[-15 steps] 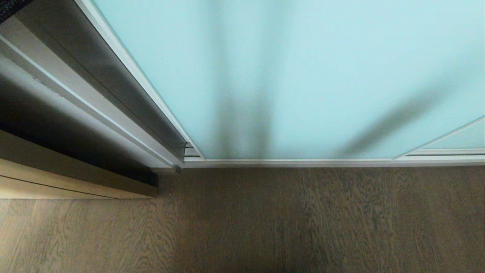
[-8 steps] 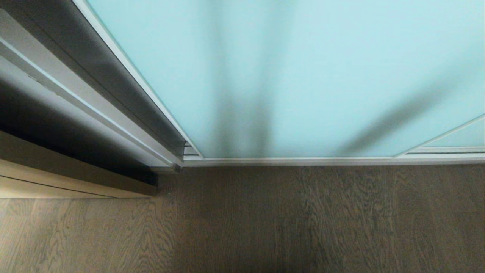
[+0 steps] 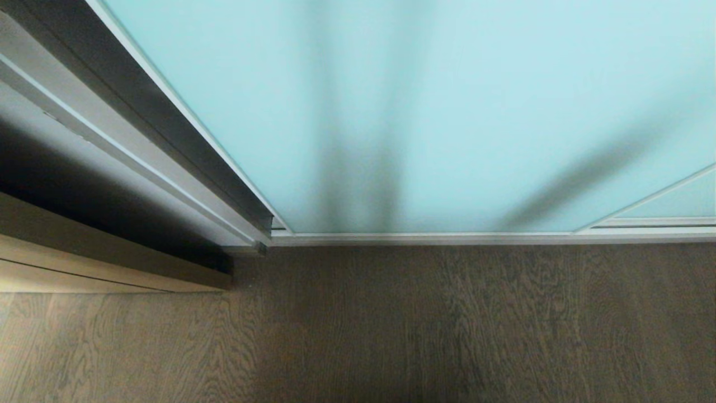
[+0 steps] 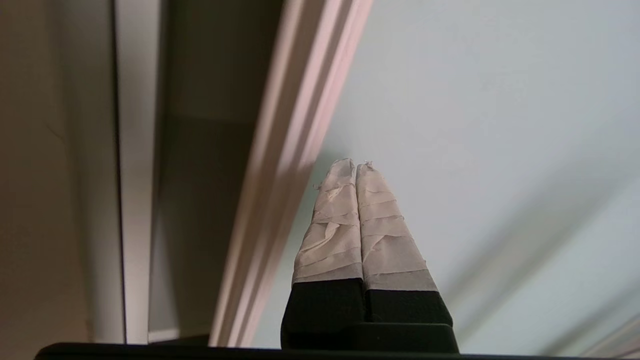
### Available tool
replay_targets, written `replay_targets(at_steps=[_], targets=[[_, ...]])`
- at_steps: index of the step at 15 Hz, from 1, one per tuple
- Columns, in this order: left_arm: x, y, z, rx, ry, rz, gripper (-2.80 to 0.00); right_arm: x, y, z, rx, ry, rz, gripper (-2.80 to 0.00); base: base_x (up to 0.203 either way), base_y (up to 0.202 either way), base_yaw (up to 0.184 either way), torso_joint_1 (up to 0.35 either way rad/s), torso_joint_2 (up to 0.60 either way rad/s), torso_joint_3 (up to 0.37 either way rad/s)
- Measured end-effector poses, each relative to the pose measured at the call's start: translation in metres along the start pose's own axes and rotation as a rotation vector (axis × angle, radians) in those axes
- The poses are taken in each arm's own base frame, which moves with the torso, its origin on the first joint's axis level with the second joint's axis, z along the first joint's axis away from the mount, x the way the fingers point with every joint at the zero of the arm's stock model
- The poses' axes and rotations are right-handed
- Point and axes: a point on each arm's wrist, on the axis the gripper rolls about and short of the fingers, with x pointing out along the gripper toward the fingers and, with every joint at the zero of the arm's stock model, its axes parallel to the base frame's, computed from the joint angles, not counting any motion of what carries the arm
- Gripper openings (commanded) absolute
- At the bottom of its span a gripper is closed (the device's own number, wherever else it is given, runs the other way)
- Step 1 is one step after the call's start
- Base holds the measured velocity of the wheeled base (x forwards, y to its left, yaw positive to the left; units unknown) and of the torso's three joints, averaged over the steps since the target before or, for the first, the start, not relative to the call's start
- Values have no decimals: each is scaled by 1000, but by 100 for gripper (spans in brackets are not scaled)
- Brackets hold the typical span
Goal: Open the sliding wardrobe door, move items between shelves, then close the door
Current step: Open the door
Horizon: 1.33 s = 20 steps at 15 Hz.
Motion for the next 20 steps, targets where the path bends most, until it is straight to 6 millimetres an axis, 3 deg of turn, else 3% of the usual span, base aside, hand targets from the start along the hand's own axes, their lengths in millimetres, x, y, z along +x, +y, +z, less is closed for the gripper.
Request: replay_targets(at_steps=[8, 12, 15, 20], targets=[[30, 9, -54, 17, 17, 23, -280, 0, 0, 0, 0, 0, 0, -280, 0, 0, 0, 0, 0, 0], [37, 11, -72, 14, 41, 18, -280, 0, 0, 0, 0, 0, 0, -280, 0, 0, 0, 0, 0, 0], [37, 2, -69, -13, 40, -23, -280, 0, 0, 0, 0, 0, 1, -280, 0, 0, 0, 0, 0, 0], [29, -11, -44, -60, -1, -111, -280, 0, 0, 0, 0, 0, 0, -280, 0, 0, 0, 0, 0, 0]])
